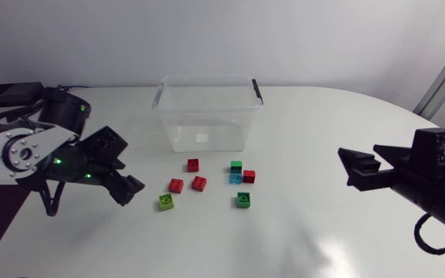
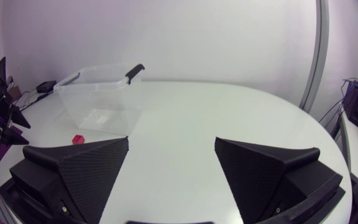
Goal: Place the duplo bricks in the container
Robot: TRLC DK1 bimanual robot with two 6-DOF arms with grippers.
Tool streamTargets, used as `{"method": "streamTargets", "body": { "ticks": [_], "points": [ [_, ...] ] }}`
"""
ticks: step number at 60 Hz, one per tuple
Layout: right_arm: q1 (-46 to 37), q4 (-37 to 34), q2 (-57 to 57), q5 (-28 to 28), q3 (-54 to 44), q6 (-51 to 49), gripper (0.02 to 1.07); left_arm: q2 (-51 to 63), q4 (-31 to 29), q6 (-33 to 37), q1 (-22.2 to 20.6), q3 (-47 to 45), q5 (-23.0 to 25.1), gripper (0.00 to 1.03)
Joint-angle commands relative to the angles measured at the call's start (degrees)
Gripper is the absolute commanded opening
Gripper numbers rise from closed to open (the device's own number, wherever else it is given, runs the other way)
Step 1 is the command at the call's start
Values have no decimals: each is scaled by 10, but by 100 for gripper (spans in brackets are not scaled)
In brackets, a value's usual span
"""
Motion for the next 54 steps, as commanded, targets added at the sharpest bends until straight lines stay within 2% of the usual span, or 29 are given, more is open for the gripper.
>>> {"method": "streamTargets", "body": {
  "ticks": [1, 7, 12, 16, 19, 27, 37, 41, 44, 49, 50, 52, 54],
  "points": [
    [-24, -26, 46, -45, 33, 27, 102, 42, -2, 76, -13, 8, 22, 93],
    [-63, -64, 87, -142, 56, 29, 102, 65, 3, 118, -18, 10, 48, 93],
    [-76, -85, 109, -183, 66, 24, 102, 74, 3, 137, -26, 14, 69, 93],
    [-73, -109, 112, -183, 69, 5, 102, 88, 3, 150, -37, 14, 74, 93],
    [-66, -141, 105, -153, 77, -35, 102, 103, 3, 161, -49, 15, 79, 92],
    [-29, -138, 133, -113, 90, -100, 102, 143, 12, 179, -64, 21, 86, 92],
    [-14, -163, 212, -149, 126, -178, 102, 191, 16, 203, -63, 40, 91, 88],
    [2, -185, 224, -140, 140, -211, 102, 212, 15, 212, -61, 50, 95, 83],
    [22, -176, 234, -127, 138, -227, 102, 222, 15, 221, -60, 54, 97, 77],
    [50, -147, 261, -124, 132, -240, 102, 241, 15, 230, -64, 59, 103, 58],
    [58, -138, 267, -124, 130, -241, 102, 249, 14, 234, -66, 62, 104, 51],
    [68, -126, 278, -124, 129, -243, 102, 257, 11, 239, -70, 64, 105, 43],
    [80, -114, 297, -123, 131, -244, 101, 264, 9, 243, -72, 64, 105, 42]
  ]
}}
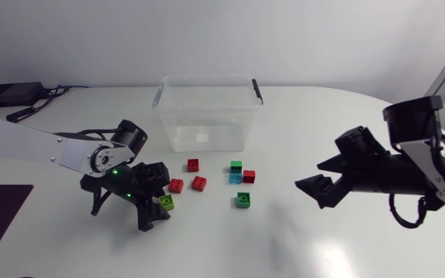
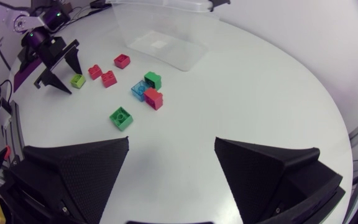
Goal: Place the duplo bricks in the container
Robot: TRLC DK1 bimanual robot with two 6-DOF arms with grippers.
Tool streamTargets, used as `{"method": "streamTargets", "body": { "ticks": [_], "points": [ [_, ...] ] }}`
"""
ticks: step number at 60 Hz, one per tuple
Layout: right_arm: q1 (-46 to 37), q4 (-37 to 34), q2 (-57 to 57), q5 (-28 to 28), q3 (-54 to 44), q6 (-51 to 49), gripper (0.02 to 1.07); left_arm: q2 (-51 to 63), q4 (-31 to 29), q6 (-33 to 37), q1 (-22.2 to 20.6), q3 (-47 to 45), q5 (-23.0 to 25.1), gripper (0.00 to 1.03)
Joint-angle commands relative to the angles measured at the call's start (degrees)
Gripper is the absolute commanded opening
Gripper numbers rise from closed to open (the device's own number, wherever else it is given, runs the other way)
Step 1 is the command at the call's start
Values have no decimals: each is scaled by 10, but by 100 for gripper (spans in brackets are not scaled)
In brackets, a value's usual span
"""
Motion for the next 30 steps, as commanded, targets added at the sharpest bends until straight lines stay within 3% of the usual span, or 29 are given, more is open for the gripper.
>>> {"method": "streamTargets", "body": {
  "ticks": [1, 8, 18, 30],
  "points": [
    [25, 23, 45, 3, 9, -24, 101, 30, -8, 33, -9, 12, 9, 40],
    [41, 58, 114, 2, 28, -42, 100, 28, -32, 36, -10, 20, 16, 27],
    [65, 82, 202, 2, 74, -65, 97, -26, -68, 40, -2, 24, 44, 25],
    [94, 99, 307, 2, 141, -80, 90, -137, -155, 38, 9, 57, 71, 25]
  ]
}}
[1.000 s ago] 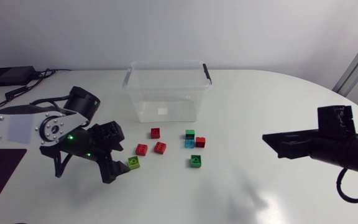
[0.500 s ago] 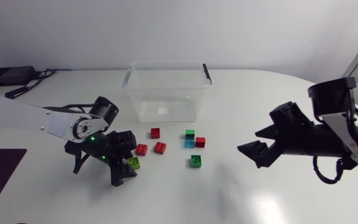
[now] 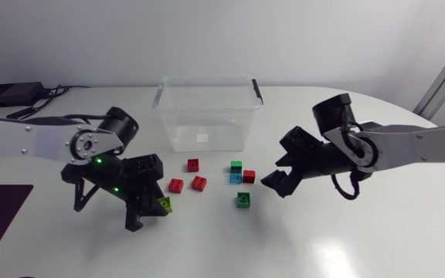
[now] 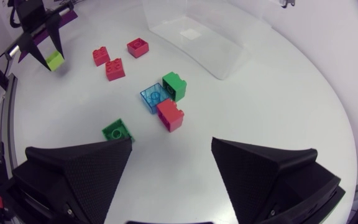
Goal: Place the duplo bricks in the container
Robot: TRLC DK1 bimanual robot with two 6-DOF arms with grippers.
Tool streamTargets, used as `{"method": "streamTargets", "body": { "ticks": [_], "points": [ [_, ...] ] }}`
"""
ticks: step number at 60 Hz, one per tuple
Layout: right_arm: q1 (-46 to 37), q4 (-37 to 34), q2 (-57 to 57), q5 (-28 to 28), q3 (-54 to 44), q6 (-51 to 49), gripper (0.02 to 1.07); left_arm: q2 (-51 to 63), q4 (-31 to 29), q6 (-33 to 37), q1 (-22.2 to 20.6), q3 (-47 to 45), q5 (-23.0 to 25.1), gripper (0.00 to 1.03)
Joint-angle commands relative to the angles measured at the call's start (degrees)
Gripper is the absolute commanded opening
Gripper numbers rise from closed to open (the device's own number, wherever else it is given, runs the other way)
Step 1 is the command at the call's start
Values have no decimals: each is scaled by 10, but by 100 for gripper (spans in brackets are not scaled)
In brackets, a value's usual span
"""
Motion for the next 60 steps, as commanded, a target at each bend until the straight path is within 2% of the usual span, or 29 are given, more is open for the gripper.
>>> {"method": "streamTargets", "body": {
  "ticks": [1, 9, 17, 24, 28, 31, 41, 45, 52, 57, 60],
  "points": [
    [12, 8, 50, 0, 33, -21, 90, -56, -32, 15, 6, 38, 17, 25],
    [30, 14, 104, 2, 65, -31, 90, -96, -85, 11, 11, 94, 31, 25],
    [46, 18, 142, 17, 98, -39, 89, -96, -111, -5, 24, 168, 45, 25],
    [55, 10, 177, 32, 130, -47, 66, -71, -103, -30, 33, 227, 50, 25],
    [58, 1, 195, 38, 145, -47, 50, -45, -86, -52, 35, 253, 51, 25],
    [60, -10, 206, 43, 155, -49, 44, -24, -68, -63, 36, 267, 51, 25],
    [61, -26, 221, 62, 155, -54, 42, 48, -4, -125, 40, 325, 51, 25],
    [61, -30, 221, 71, 148, -60, 31, 79, 22, -157, 46, 357, 50, 25],
    [58, -39, 200, 77, 131, -60, 27, 137, 61, -212, 57, 418, 46, 25],
    [55, -48, 161, 80, 115, -60, 26, 172, 115, -247, 59, 446, 1, 27],
    [54, -60, 131, 81, 109, -57, 24, 190, 138, -262, 64, 460, -5, 27]
  ]
}}
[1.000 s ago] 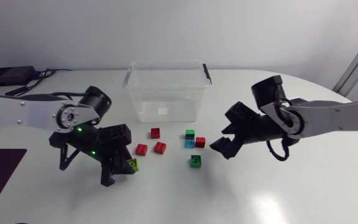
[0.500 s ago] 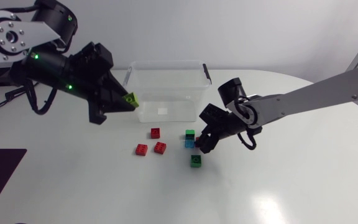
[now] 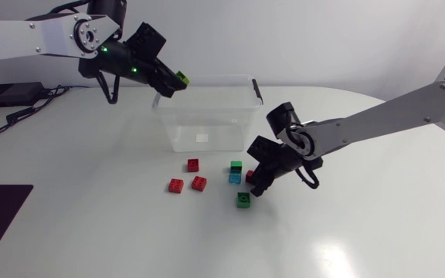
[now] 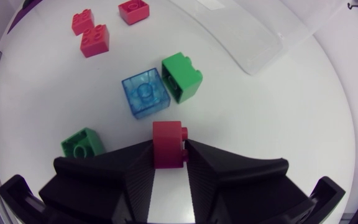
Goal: Place the duplo bricks in the container
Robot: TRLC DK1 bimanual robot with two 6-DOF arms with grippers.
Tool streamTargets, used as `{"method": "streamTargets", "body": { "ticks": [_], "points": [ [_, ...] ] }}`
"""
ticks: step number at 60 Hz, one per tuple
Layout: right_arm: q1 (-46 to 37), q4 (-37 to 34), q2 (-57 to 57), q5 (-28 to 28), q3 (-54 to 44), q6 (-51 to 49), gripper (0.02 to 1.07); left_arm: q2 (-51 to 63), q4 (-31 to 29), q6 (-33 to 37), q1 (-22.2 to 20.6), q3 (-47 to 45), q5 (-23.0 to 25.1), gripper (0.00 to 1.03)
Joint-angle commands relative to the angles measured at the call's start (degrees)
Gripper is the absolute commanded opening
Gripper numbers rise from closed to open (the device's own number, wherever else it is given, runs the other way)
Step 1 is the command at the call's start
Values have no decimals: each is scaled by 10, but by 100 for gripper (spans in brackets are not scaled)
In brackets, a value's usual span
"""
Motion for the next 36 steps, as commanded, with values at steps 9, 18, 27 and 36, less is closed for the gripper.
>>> {"method": "streamTargets", "body": {
  "ticks": [9, 18, 27, 36],
  "points": [
    [0, -62, -132, 20, -22, 1, 24, 84, 32, -55, 6, 72, -55, 79],
    [9, -122, -194, 31, 21, 23, 24, 57, 46, -82, 8, 46, -77, 100],
    [16, -170, -202, 37, 101, 44, 24, -32, 47, -83, 18, -32, -76, 100],
    [20, -186, -165, 37, 191, 62, 24, -141, 26, -48, 18, -139, -49, 99]
  ]
}}
